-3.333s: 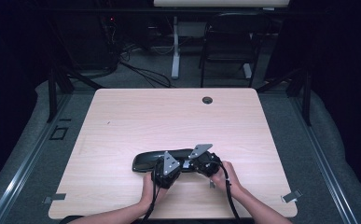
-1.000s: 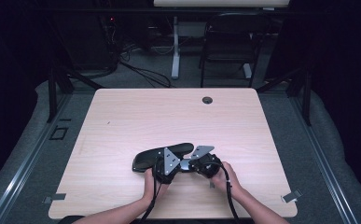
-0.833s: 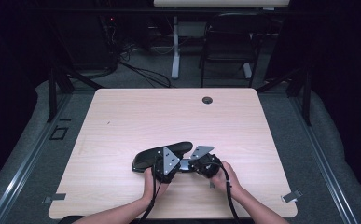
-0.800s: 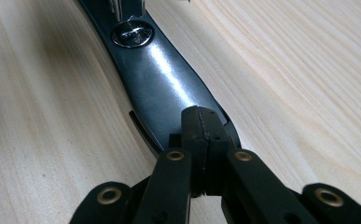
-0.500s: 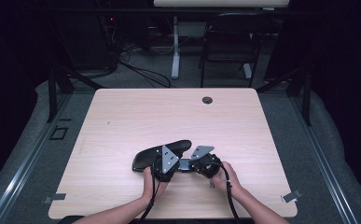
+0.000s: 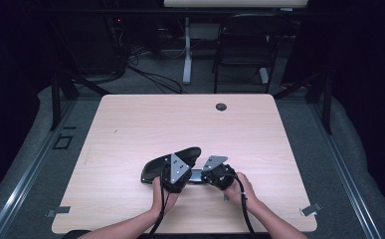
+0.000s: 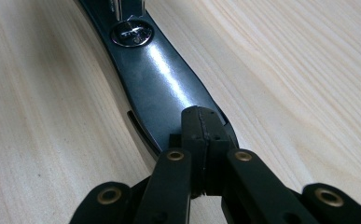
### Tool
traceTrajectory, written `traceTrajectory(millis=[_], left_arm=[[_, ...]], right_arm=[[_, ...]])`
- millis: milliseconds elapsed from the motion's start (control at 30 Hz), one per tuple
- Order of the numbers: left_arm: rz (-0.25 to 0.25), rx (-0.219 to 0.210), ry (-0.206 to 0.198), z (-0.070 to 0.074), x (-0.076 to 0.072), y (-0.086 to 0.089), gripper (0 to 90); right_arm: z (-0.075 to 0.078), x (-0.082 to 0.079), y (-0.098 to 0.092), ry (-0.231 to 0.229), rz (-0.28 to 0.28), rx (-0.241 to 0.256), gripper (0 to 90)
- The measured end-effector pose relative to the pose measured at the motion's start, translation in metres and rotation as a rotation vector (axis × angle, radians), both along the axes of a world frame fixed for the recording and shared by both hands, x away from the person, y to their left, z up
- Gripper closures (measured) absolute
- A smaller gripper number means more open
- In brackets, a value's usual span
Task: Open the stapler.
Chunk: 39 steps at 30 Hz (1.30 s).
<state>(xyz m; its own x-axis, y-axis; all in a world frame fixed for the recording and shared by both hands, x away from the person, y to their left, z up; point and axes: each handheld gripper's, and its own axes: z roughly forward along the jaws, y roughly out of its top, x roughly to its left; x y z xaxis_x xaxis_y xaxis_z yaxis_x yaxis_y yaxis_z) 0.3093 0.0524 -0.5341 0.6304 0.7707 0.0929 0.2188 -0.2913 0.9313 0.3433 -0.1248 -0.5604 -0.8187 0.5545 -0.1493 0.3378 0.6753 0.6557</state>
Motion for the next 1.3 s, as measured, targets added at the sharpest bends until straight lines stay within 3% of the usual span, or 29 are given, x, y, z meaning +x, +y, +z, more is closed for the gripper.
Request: traceTrajectory(millis=[300, 1300], left_arm=[[0.002, -0.031, 0.014, 0.005, 0.002, 0.003, 88.8], [0.046, -0.112, -0.013, 0.024, 0.007, 0.017, 88.7]], right_arm=[[0.001, 0.001, 0.0, 0.003, 0.004, -0.015, 90.0], [0.003, 0.002, 0.0, 0.004, -0.006, -0.018, 90.0]])
